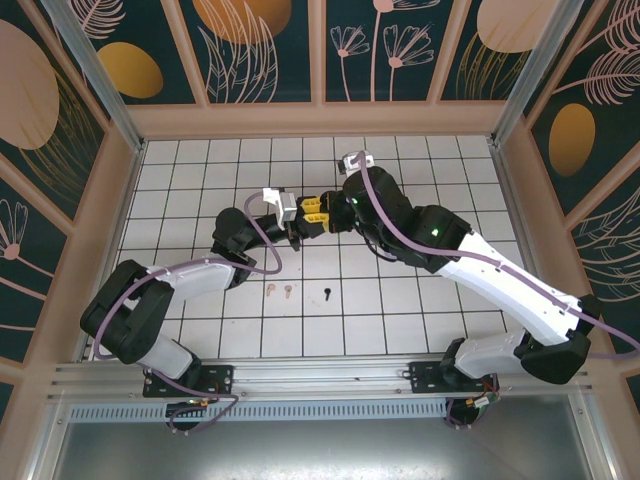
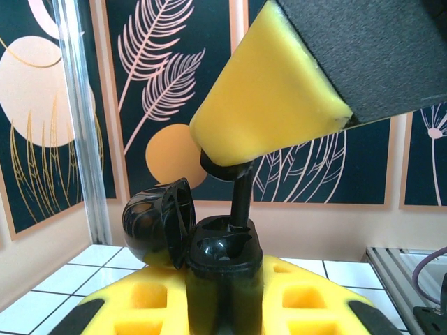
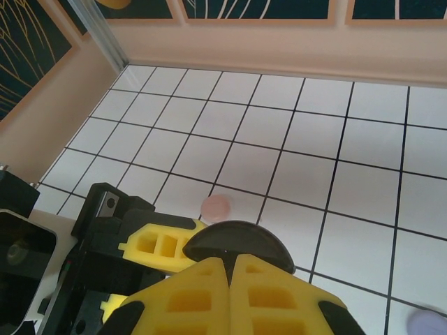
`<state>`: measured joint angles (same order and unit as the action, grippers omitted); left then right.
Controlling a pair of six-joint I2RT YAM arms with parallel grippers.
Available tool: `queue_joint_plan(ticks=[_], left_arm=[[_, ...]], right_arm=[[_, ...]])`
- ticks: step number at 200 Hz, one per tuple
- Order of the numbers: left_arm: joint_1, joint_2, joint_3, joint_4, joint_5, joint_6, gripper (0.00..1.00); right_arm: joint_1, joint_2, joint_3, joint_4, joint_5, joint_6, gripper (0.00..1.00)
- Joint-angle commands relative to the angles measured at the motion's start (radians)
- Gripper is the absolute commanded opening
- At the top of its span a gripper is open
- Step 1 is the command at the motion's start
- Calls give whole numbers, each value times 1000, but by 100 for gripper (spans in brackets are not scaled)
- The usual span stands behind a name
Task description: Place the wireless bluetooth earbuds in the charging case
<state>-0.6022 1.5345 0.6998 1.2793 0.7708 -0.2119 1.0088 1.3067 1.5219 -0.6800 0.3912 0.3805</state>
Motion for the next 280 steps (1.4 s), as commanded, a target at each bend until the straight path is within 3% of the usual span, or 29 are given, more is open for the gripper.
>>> queue_joint_plan(ticks=[1, 98, 132, 144, 162, 176, 231, 280], left_arm=[[1, -5, 31, 34, 16, -9, 0], [1, -8, 39, 15, 12, 2, 0], [1, -10, 35, 5, 9, 6, 0], [2, -12, 33, 3, 9, 8, 0], [1, -13, 32, 2, 7, 7, 0], [2, -11, 32, 0, 8, 8, 0], [1, -2, 33, 3, 4, 5, 0], [1, -2, 45, -12, 1, 12, 0]], right_arm=[[-4, -5, -16, 30, -19, 18, 5], [-7, 52, -24, 12, -133, -5, 4], [-4, 74, -19, -1, -112, -5, 5], [-7, 66, -14, -2, -87, 3, 13], [-13, 37, -4, -1, -44, 22, 41], [-19, 3, 2, 9, -17, 36, 54], [-65, -155, 5, 71, -16, 89, 64], [-101, -124, -38, 20, -66, 111, 71]])
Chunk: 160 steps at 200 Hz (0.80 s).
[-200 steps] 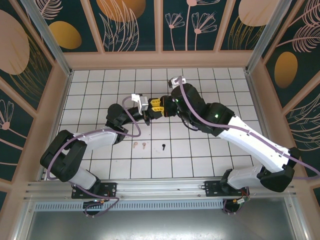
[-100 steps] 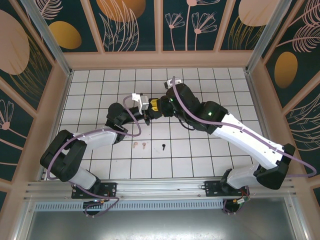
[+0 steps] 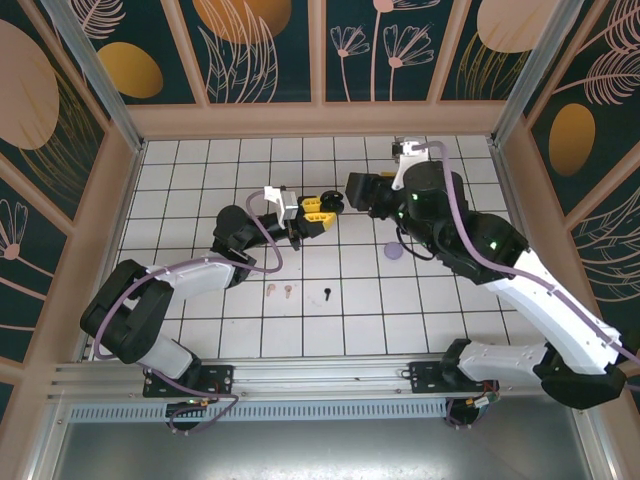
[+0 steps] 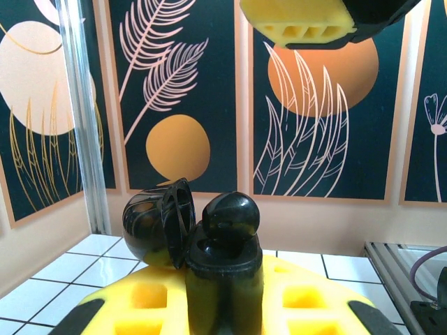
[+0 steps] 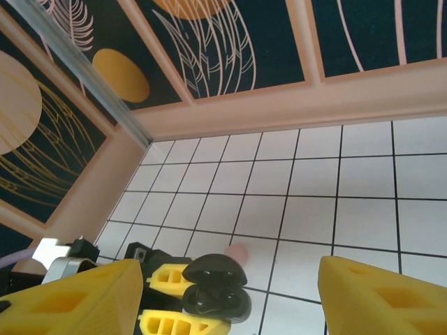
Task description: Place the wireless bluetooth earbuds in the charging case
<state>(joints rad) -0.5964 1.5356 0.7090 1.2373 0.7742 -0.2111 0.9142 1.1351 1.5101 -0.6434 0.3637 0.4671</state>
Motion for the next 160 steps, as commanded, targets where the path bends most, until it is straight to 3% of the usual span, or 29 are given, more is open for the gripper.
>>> queue_joint_plan(ticks=[1, 29, 51, 160], left_arm=[[-4, -3, 35, 29, -3, 12, 0], [-5, -5, 41, 14, -1, 18, 0], [-5, -7, 44, 10, 1, 18, 0], [-5, -18, 46, 11, 4, 17, 0]], right_arm=[[-6, 49, -27, -16, -39, 24, 72], [-6, 87, -53, -15, -100, -12, 82], [-6, 113, -50, -19, -144, -35, 84], [-45, 132, -75, -39, -135, -33, 77]])
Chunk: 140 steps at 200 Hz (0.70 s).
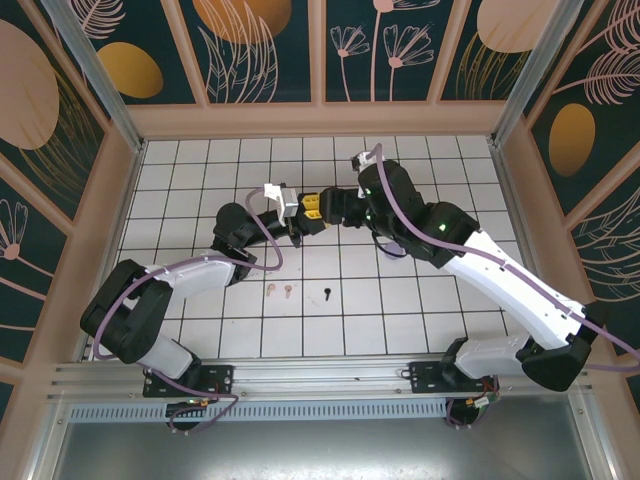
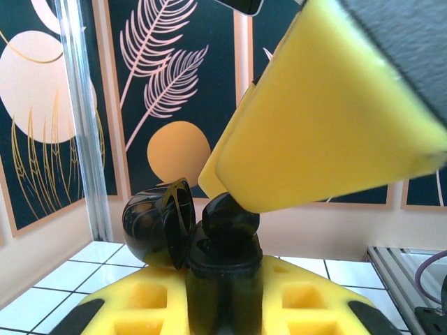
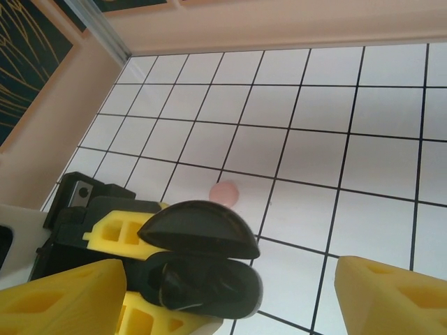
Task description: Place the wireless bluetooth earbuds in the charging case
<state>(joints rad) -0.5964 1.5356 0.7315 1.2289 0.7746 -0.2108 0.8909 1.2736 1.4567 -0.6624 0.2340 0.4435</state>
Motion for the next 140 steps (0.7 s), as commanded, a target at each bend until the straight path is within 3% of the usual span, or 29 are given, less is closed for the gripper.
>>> queue_joint_plan(ticks=[1, 140], left_arm=[[-5, -18, 23, 20, 4, 17, 0], [-4, -25, 21, 26, 0, 14, 0]], right_arm=[[-23, -7, -24, -19, -5, -9, 77], [-86, -59, -80, 2, -36, 8, 69]])
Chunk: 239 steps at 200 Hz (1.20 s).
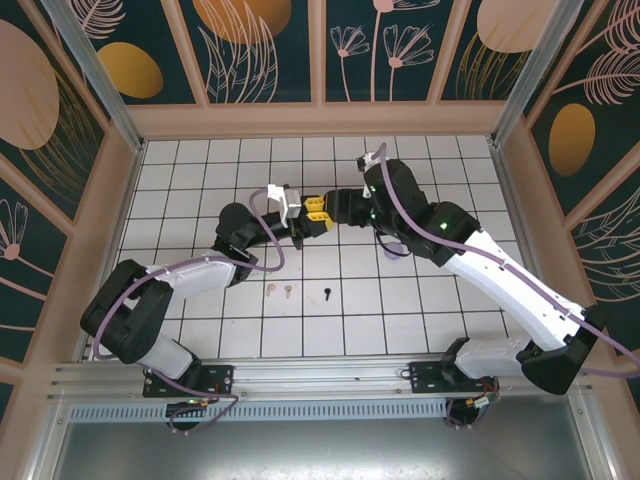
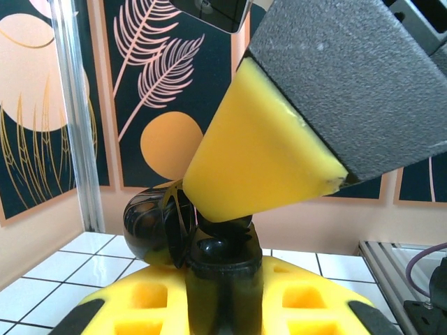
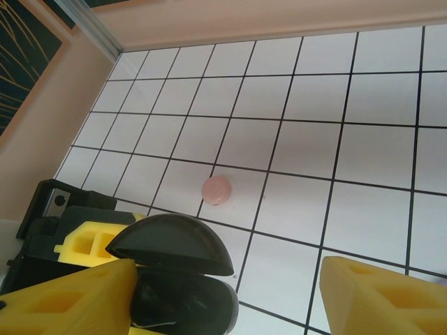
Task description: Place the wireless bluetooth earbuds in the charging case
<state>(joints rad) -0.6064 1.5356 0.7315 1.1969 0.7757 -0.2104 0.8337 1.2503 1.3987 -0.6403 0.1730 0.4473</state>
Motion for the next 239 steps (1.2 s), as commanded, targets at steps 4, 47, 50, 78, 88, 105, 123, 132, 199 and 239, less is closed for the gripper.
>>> queue_joint_plan(ticks=[4, 47, 50, 78, 88, 105, 123, 132, 199, 239], left_arm=[[6, -25, 20, 59, -1, 13, 0], [6, -29, 20, 61, 1, 11, 0], [5, -29, 20, 60, 1, 11, 0], [6, -33, 19, 60, 1, 13, 0], [5, -31, 17, 59, 0, 13, 0], [6, -30, 16, 62, 2, 11, 0], [5, -29, 17, 62, 3, 10, 0], [5, -29, 17, 63, 2, 9, 0], [6, -32, 0, 73, -31, 17, 0], [5, -52, -47, 95, -153, 18, 0]], right_arm=[[-28, -35, -23, -19, 24, 4, 69], [-31, -35, -19, -25, 64, 19, 68], [-31, -35, -19, -29, 69, 21, 68], [-44, -50, -19, -35, 93, 37, 69], [-45, -58, -19, -29, 94, 42, 69], [-47, -70, -16, -20, 87, 47, 70], [-47, -76, -11, -13, 74, 50, 71], [-47, -77, -7, -10, 64, 50, 71], [-49, -95, -21, 18, 51, 56, 72], [-138, -152, -157, 6, 59, 119, 73]])
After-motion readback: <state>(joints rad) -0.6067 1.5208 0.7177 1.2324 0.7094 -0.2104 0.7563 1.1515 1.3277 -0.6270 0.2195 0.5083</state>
